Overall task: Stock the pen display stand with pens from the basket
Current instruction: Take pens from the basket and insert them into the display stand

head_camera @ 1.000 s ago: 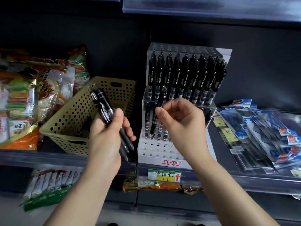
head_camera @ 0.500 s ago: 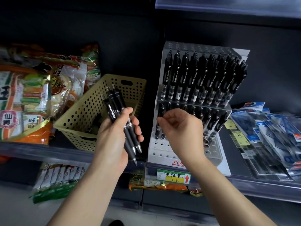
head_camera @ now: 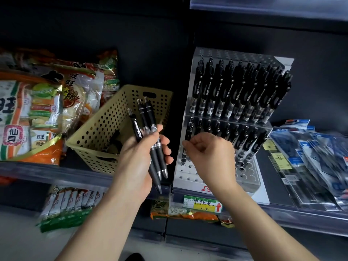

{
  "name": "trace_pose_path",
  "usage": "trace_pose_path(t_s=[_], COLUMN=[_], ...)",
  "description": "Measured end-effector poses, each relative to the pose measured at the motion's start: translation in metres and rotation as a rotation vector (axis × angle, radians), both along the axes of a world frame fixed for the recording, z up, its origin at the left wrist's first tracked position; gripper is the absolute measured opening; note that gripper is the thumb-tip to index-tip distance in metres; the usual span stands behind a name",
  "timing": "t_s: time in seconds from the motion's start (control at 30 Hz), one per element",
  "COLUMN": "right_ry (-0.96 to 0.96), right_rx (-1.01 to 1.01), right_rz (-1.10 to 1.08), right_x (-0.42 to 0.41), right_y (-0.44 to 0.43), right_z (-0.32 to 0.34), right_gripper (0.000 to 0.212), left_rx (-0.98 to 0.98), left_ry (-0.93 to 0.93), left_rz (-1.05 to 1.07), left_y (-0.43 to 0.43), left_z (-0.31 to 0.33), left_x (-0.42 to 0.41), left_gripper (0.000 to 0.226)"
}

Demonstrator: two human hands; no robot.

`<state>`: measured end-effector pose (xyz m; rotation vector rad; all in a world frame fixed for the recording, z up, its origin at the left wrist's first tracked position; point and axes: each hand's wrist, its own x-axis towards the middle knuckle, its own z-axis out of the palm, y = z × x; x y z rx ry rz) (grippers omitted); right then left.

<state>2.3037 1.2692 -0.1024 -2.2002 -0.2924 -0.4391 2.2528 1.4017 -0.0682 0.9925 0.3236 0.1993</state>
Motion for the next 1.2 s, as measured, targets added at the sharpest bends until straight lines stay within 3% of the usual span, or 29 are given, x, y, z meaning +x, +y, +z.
trace_pose_path(t_s=[0.23,0.4,0.6,0.77,1.0,1.1,1.2], right_ry=[-0.026,0.163,0.349,0.463,0.270,0.173,-0.028], right_rx=[0.030,0.490,0.693,0.749,0.678,0.669,0.487], right_rz=[0.028,0.303,0.390,0.504,0.342,0.294,0.166], right_x=[-0.004,-0.020,-0.021,-0.014,-0.014,-0.014,-0.012], right_y=[-0.007,-0.007,-0.011,-0.021,-0.022,-0.024,-0.029], right_z=[0.012,0.043,0.053,0.057,0.061,0.064,0.061], right_gripper=[0.029,0.015,0.015,0.016,0.015,0.016,0.017], left_rx=[0.110,0.148,0.146,0.180,0.263,0.269,0.344], left_ry=[-0.004,-0.045,-0.065,-0.078,-0.070,-0.010,-0.006], left_rz=[-0.136,-0.282,-0.346,-0.410,-0.347,-0.202,-0.029], left_y=[-0.002,-0.009,-0.013,-0.011,-0.015,-0.014,-0.007], left_z=[-0.001,0.000,0.002,0.003,-0.003,-0.008,-0.009], left_x=[-0.005,-0.009,-0.009,-0.010,-0.009,-0.004,0.002], left_gripper=[0.022,0.029,0.030,0.026,0.027,0.027,0.019])
